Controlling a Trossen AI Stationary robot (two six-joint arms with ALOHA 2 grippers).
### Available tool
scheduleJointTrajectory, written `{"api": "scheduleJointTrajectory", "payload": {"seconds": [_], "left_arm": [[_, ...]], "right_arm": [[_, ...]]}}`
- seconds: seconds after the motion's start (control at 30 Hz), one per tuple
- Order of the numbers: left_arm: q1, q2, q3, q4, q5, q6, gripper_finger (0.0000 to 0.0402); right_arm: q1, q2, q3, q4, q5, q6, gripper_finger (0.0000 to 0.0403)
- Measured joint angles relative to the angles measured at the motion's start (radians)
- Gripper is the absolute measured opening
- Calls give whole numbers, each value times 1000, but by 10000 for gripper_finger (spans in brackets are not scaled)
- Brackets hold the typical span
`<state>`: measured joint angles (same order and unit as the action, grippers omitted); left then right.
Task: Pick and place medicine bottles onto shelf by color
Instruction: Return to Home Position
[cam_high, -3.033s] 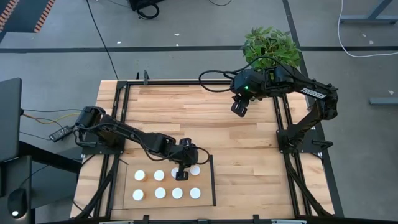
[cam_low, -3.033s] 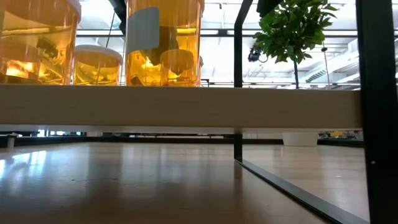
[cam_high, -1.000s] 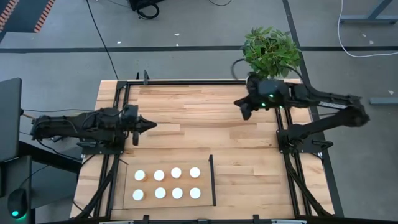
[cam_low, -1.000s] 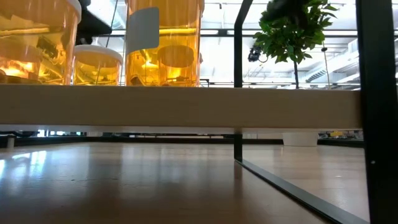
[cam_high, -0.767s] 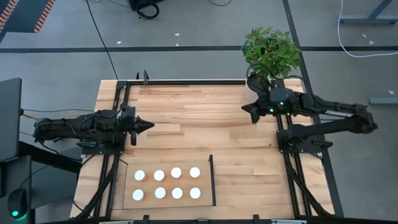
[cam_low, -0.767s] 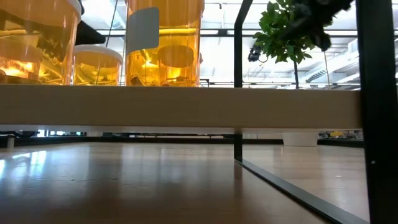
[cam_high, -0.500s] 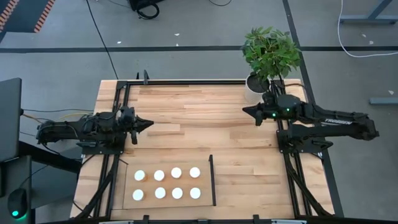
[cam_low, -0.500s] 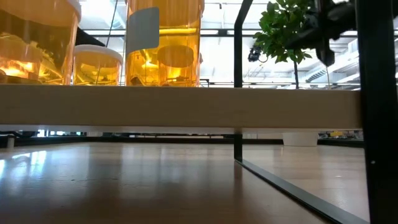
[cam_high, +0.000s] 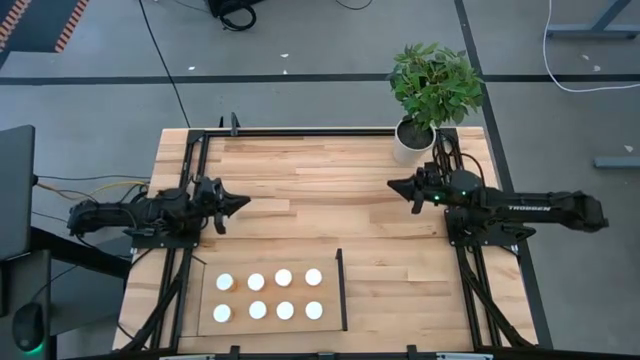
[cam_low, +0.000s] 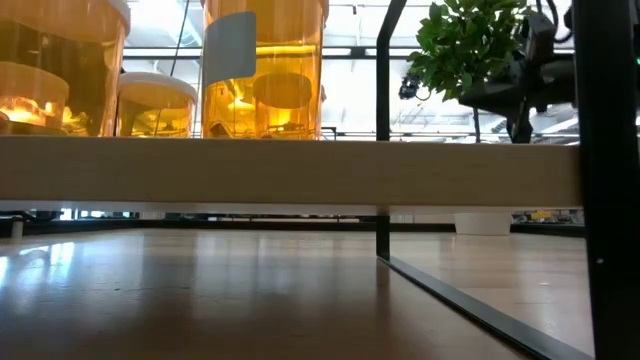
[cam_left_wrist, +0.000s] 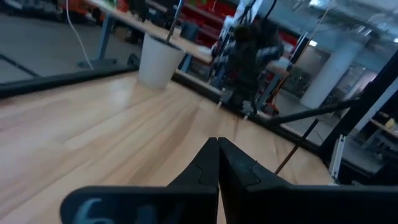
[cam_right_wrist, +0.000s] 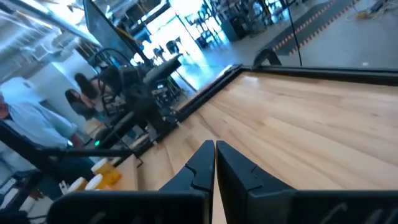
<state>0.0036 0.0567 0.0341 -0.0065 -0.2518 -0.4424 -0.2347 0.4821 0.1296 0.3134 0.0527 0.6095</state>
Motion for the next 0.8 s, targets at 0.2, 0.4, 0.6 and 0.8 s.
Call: {"api": "scheduleJointTrajectory", "payload": {"seconds": [0.2, 0.4, 0.6, 0.8], "left_arm": [[7, -21, -4, 6, -18, 65, 2], [44, -27, 15, -55, -19, 66, 2], [63, -25, 56, -181, -21, 24, 10], [63, -24, 70, -173, -18, 19, 22]], "right_arm": [[-31, -29, -124, 87, -23, -5, 20], [-73, -57, -108, 66, -48, -68, 20], [-83, -60, -107, 47, -137, -56, 20], [-83, -59, -107, 31, -262, -79, 20]]}}
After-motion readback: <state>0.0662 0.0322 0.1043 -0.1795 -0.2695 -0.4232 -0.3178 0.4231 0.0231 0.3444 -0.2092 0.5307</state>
